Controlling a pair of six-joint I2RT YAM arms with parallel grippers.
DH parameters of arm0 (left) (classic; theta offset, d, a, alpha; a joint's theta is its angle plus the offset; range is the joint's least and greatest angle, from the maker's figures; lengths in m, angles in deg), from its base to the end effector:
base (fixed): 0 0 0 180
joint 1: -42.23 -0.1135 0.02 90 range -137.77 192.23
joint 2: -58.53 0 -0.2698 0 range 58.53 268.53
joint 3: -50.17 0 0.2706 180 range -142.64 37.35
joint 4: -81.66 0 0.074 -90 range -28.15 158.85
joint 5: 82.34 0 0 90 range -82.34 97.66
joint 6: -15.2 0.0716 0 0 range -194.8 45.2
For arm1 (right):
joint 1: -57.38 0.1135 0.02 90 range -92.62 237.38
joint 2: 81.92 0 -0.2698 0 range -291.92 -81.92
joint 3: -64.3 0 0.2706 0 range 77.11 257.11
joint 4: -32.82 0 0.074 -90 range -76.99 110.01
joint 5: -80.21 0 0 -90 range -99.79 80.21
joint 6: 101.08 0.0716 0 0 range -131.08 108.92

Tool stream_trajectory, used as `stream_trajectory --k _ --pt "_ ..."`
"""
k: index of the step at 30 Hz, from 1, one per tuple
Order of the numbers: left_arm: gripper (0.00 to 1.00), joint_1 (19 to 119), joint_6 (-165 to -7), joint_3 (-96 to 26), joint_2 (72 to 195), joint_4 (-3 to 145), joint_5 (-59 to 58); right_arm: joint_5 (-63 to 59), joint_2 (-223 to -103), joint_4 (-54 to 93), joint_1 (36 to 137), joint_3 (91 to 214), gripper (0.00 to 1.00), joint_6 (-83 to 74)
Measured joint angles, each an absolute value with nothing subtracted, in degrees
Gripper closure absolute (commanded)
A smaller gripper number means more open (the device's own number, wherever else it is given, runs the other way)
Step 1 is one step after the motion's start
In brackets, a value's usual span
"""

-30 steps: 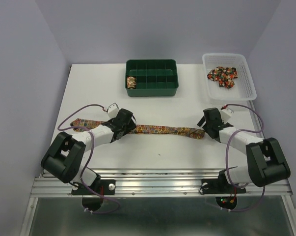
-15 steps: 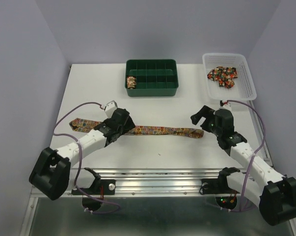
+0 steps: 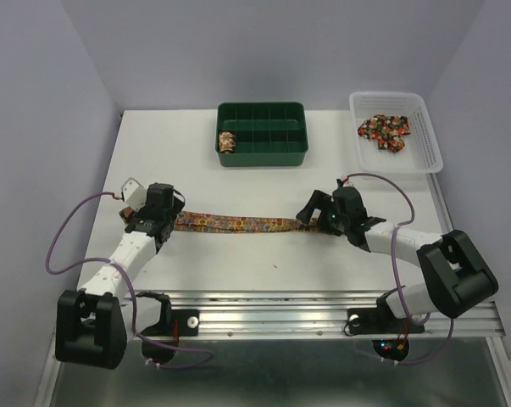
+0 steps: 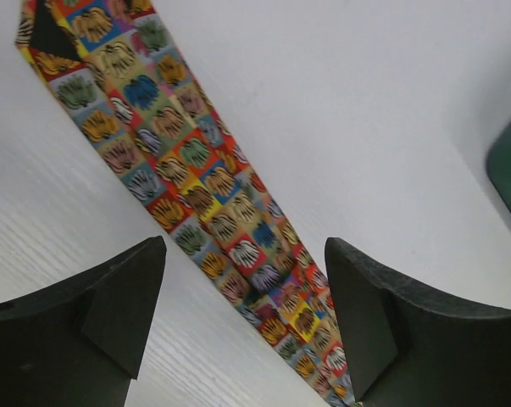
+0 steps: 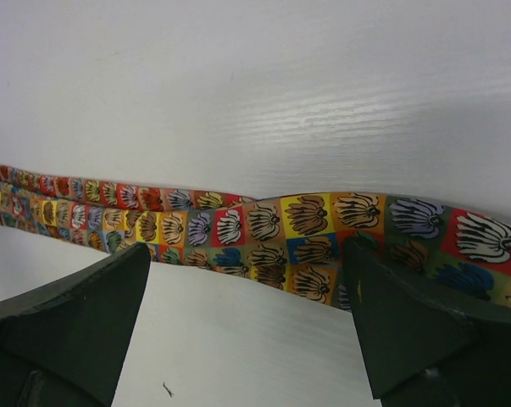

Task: Roll the ties
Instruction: Flatten the tie

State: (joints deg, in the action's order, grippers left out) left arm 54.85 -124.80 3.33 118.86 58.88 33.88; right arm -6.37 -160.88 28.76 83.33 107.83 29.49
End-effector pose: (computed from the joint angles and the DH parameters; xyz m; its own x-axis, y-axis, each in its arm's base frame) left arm 0.2616 -0.0262 0.2030 -0.2549 -0.6472 -0.7185 -0.5397 0.7118 -0.4496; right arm 0.2689 0.1356 0.1289 -0.7454 0.3593 -0.5615 0.0087 0.8475 0.5307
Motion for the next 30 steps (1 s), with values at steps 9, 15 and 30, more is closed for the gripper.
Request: stream_trajectory --k 9,15,30 --pt "0.13 42.81 -123.73 4.43 133.57 65.48 31.04 -13.82 -159.35 30.45 82.42 105.54 0.00 36.49" --pt "0.14 38.44 -123.31 -1.39 143.80 70.11 29.37 -19.24 -151.98 25.77 79.49 101.84 0.00 37.65" --pt "0.17 34.00 -122.89 -3.11 147.36 77.04 22.82 -26.68 -144.44 20.65 64.78 97.49 0.00 38.26"
